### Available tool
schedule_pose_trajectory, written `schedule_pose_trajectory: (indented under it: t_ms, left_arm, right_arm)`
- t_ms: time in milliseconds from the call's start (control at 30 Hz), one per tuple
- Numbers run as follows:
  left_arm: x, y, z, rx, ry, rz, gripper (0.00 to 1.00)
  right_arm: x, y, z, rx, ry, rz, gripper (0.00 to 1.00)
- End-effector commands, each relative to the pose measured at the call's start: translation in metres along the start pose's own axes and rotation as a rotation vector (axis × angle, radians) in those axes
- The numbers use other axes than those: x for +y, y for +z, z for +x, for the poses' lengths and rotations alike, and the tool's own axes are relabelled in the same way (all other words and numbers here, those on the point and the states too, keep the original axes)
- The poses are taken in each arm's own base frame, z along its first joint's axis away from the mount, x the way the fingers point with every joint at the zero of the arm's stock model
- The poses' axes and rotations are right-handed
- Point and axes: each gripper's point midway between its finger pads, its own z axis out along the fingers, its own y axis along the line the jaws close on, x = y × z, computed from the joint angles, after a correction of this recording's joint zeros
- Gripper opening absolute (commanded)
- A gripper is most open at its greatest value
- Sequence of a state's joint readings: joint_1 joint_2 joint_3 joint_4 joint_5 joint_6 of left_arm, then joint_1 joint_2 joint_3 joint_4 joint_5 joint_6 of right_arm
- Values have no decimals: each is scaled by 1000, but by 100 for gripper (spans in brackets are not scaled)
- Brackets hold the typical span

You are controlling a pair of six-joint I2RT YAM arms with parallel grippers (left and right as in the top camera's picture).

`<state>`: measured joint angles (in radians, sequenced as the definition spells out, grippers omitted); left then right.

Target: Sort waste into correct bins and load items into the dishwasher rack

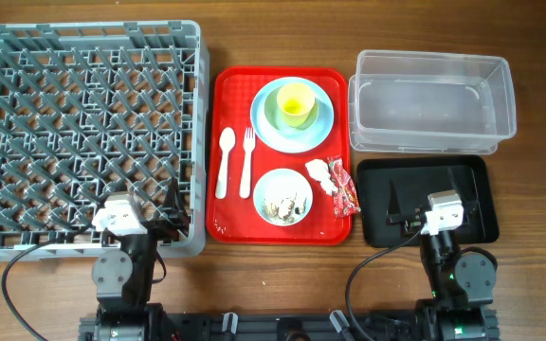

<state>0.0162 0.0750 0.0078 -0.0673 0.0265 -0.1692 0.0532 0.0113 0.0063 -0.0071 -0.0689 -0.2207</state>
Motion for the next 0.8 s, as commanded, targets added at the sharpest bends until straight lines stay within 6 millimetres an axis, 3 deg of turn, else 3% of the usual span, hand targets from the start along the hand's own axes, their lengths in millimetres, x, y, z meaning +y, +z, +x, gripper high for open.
schedule_pose_trajectory:
  t_ms: [0,767]
  left_arm:
    - [4,0,1,3,-5,-18,100]
    - [3,0,-4,-17,-9,-13,100]
  right_arm:
    - [-2,0,-1,-2,12,12,100]
    - [-2,0,-1,-2,12,12,100]
